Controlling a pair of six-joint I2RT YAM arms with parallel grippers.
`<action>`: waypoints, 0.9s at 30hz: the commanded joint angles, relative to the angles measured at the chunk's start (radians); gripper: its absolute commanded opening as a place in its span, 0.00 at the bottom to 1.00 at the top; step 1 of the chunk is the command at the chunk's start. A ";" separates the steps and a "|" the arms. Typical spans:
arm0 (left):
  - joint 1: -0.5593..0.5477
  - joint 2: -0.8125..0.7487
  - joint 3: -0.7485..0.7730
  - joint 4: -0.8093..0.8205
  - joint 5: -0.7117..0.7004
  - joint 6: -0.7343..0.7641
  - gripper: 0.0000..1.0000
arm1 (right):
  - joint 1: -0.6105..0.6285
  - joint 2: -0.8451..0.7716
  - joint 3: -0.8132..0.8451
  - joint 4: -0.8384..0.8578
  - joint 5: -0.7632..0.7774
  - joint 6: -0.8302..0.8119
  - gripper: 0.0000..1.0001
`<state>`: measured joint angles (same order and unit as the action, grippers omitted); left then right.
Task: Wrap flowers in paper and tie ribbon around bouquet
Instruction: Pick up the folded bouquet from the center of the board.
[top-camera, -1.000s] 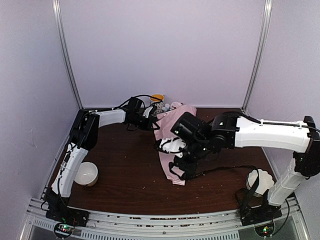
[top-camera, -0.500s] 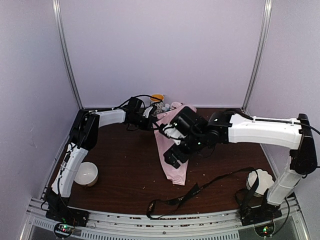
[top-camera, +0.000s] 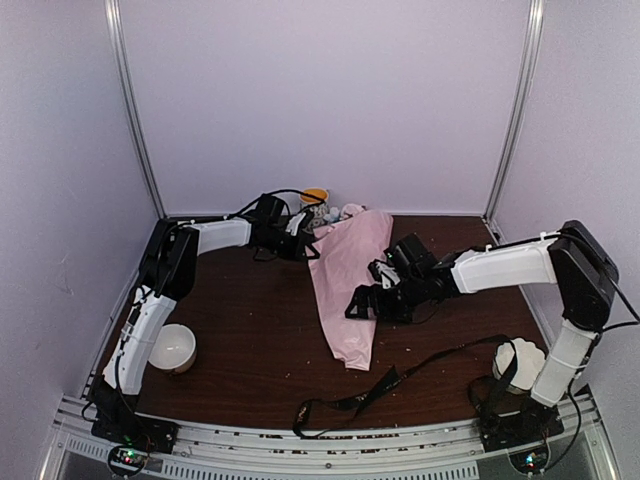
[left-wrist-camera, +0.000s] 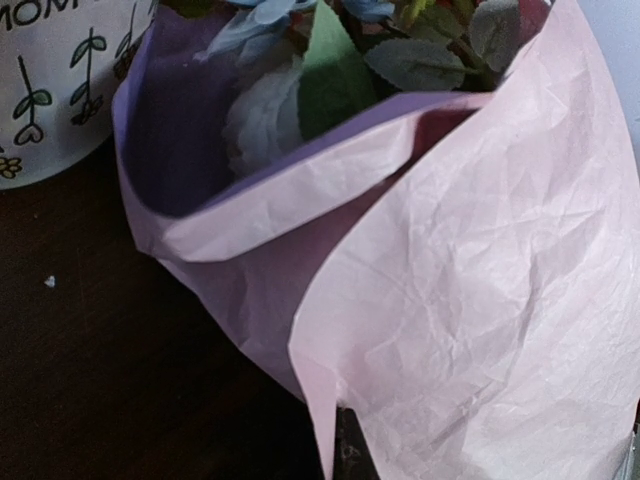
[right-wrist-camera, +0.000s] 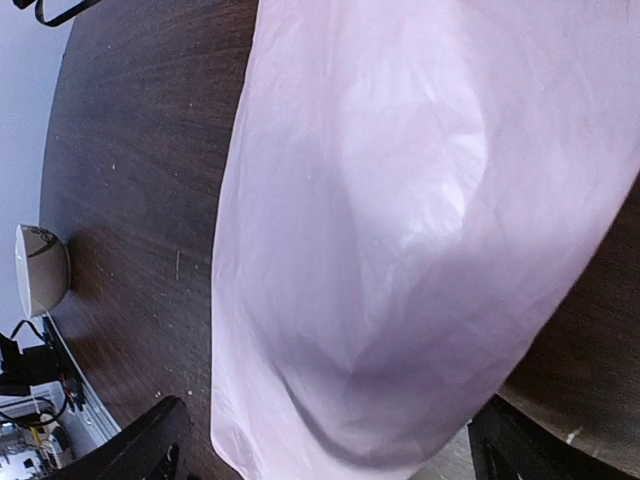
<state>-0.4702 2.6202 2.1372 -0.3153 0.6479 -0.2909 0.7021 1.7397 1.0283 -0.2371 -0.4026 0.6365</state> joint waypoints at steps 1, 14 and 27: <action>0.013 -0.028 -0.009 0.022 -0.001 -0.002 0.00 | -0.007 0.070 -0.036 0.183 -0.096 0.119 0.95; 0.013 -0.028 -0.009 0.025 0.002 -0.005 0.00 | -0.027 0.125 -0.072 0.347 -0.183 0.236 0.00; 0.008 -0.389 -0.317 0.132 0.033 0.059 0.52 | -0.033 0.116 -0.067 0.282 -0.155 0.206 0.00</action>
<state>-0.4416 2.5191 1.9816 -0.2615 0.6773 -0.3176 0.6743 1.8572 0.9619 0.0677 -0.5644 0.8600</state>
